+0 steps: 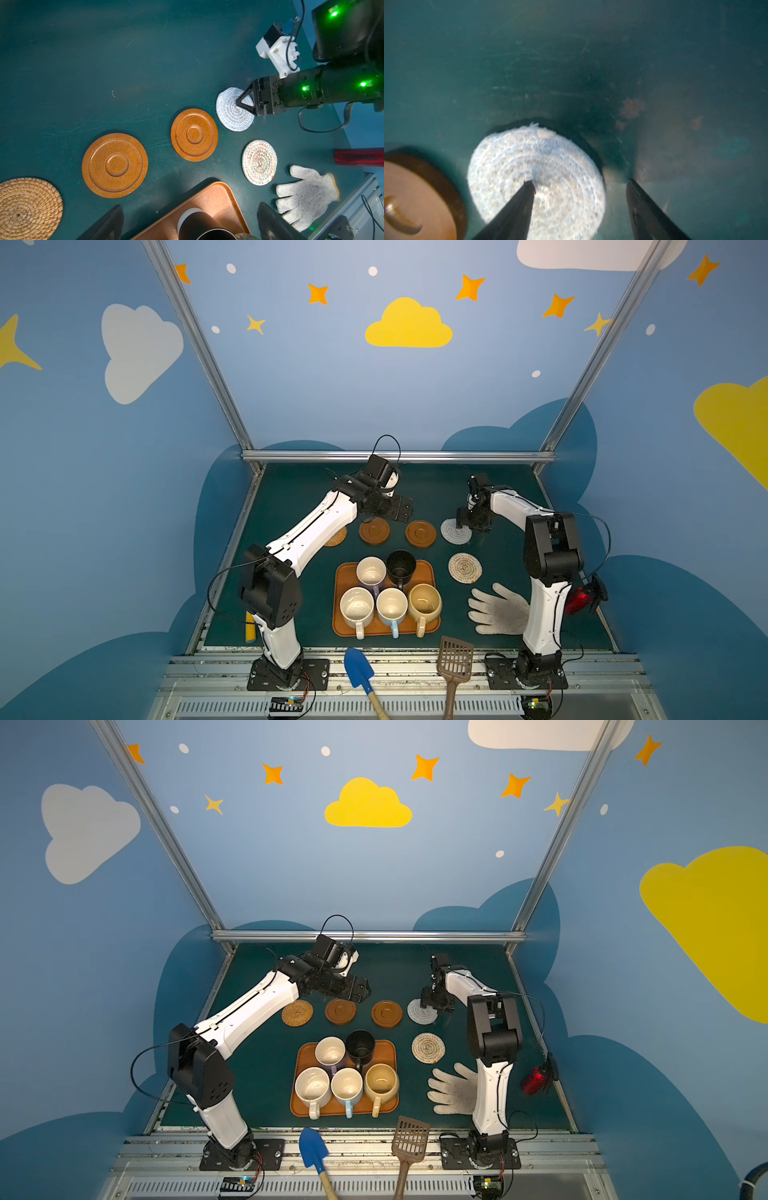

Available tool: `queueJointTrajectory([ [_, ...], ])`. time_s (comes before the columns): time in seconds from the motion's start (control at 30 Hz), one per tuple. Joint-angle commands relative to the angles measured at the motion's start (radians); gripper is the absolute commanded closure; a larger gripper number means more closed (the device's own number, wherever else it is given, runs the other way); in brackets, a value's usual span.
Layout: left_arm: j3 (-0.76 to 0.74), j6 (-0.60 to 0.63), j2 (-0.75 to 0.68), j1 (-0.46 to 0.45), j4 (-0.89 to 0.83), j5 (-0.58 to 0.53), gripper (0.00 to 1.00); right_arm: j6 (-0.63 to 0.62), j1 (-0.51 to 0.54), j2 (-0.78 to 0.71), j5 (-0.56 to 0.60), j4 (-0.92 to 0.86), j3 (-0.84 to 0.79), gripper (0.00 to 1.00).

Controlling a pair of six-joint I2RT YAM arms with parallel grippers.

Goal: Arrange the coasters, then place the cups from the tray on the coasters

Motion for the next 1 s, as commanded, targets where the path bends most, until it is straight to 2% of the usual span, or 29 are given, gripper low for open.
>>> queueJointTrajectory([
  [0.0, 0.015, 0.014, -0.033, 0.006, -0.027, -0.015, 0.0, 0.001, -0.003, -0.124, -0.022, -0.043, -0.025, 0.29],
  [0.17, 0.029, 0.055, -0.041, 0.004, -0.078, -0.025, 0.0, 0.018, 0.011, -0.281, -0.089, -0.071, -0.176, 0.29],
  [0.4, -0.019, 0.04, -0.077, -0.011, -0.07, 0.001, 0.0, 0.041, 0.107, -0.433, -0.063, -0.154, -0.379, 0.22],
  [0.53, -0.052, 0.025, -0.088, -0.011, -0.042, 0.023, 0.0, 0.039, 0.166, -0.435, -0.085, -0.145, -0.444, 0.22],
  [0.63, -0.059, 0.022, -0.085, -0.012, -0.039, 0.025, 0.0, 0.039, 0.218, -0.428, -0.079, -0.123, -0.473, 0.25],
  [0.77, -0.075, 0.02, -0.086, -0.012, -0.021, 0.033, 0.0, 0.054, 0.254, -0.412, -0.07, -0.103, -0.475, 0.27],
  [0.97, -0.082, 0.015, -0.085, -0.009, -0.007, 0.035, 0.0, 0.035, 0.26, -0.337, 0.034, -0.156, -0.419, 0.32],
])
